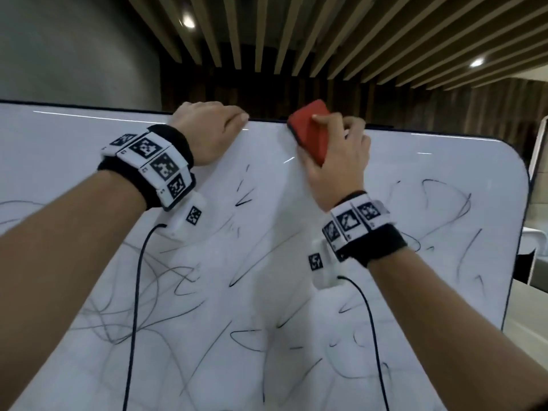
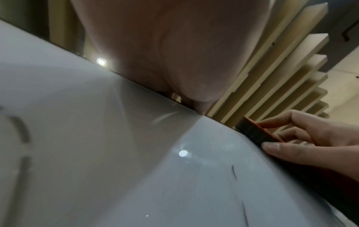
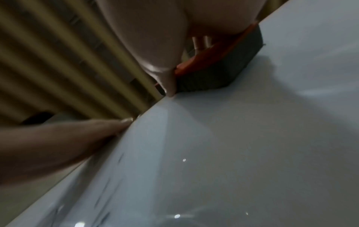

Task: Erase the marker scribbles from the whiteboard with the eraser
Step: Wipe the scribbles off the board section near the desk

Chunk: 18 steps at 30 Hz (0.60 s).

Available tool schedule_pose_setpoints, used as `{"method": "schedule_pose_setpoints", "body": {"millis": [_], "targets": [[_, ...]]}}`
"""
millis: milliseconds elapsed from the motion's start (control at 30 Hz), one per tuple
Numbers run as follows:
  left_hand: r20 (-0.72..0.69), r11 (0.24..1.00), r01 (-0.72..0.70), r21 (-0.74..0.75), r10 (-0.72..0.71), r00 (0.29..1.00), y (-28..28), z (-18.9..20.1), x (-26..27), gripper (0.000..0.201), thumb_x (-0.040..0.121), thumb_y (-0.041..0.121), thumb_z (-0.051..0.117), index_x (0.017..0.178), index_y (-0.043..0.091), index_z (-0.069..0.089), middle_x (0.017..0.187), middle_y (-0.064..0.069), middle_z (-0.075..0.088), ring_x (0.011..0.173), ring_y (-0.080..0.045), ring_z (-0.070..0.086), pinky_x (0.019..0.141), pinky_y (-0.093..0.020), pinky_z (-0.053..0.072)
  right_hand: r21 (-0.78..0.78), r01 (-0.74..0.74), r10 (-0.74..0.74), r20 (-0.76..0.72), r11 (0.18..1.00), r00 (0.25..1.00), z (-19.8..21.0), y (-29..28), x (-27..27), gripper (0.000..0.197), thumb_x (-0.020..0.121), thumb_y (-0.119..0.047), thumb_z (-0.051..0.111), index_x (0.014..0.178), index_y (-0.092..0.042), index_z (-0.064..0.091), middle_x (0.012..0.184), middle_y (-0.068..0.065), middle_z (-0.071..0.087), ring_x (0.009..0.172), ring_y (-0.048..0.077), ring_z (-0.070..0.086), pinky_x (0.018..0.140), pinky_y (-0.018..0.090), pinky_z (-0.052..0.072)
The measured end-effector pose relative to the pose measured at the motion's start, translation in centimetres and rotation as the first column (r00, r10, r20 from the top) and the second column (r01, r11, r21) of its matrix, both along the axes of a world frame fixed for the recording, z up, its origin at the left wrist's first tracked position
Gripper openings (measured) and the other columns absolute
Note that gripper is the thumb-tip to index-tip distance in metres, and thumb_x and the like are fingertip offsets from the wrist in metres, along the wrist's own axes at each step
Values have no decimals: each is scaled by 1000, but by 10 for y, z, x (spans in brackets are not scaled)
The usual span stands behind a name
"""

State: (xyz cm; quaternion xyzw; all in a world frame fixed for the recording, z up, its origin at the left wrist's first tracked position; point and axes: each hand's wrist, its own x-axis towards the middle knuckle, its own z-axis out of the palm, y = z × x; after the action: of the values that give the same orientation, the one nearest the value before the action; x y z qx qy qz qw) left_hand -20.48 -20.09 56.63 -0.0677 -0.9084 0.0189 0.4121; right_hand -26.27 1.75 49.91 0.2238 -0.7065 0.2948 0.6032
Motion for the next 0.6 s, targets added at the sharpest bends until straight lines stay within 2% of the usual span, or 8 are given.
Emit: {"method": "schedule_pose_setpoints", "body": {"millis": [67,100,233,300,400,467,533,600], "targets": [[-58,999,52,16,-51,997,-4,-3,-3,46,114,41,28,136,22,63,124,-13,68,118,-36,61,104,-47,44,-125,35,-34,9,992,999,3,-14,0,45,91,-34,70,132,-20,56,133,13,45,111,34,48,96,46,44],[-90,997,71,15,-69,994,-4,-5,-4,44,114,40,30,133,21,65,120,-13,70,114,-36,63,101,-45,44,-101,32,-32,0,994,999,-14,-28,4,43,91,-31,70,130,-19,56,133,14,46,109,35,48,95,47,44],[-145,992,125,-1,-124,982,-5,-11,-3,41,114,34,32,135,22,65,126,-11,71,120,-35,63,108,-46,42,342,-16,34,-46,939,998,-115,-65,25,36,90,-27,73,122,-20,58,130,17,52,105,38,51,92,50,45],[-126,991,133,1,-131,983,-7,-10,0,42,114,35,31,138,22,63,131,-10,70,123,-34,62,111,-46,41,384,-28,52,-51,923,997,-91,-52,17,37,90,-30,73,123,-22,59,128,17,53,103,38,52,89,49,47],[-104,991,137,9,-135,985,-8,-7,2,43,113,37,31,140,24,62,134,-8,69,126,-32,61,111,-42,40,81,-10,16,-83,997,996,-12,-37,7,43,86,-31,72,126,-21,59,126,17,52,102,37,53,87,39,39],[-99,990,141,16,-139,985,-7,-5,1,40,114,35,34,140,24,62,137,-6,68,129,-30,59,112,-41,39,-51,-4,2,-43,999,999,0,-42,6,44,88,-33,71,127,-18,60,131,14,49,107,34,50,90,36,36],[-110,988,153,18,-151,982,-8,-5,-1,39,113,34,34,137,25,64,136,-6,68,128,-31,59,111,-41,39,38,-7,9,-47,999,999,-44,-58,16,40,90,-32,69,127,-17,61,134,15,49,110,35,48,94,41,40],[-125,987,161,18,-158,980,-8,-5,-5,39,113,34,34,135,25,65,132,-6,70,124,-33,61,109,-41,39,270,-35,46,-35,962,998,-110,-68,26,37,91,-30,69,126,-21,58,135,16,50,113,37,47,97,47,41]]}}
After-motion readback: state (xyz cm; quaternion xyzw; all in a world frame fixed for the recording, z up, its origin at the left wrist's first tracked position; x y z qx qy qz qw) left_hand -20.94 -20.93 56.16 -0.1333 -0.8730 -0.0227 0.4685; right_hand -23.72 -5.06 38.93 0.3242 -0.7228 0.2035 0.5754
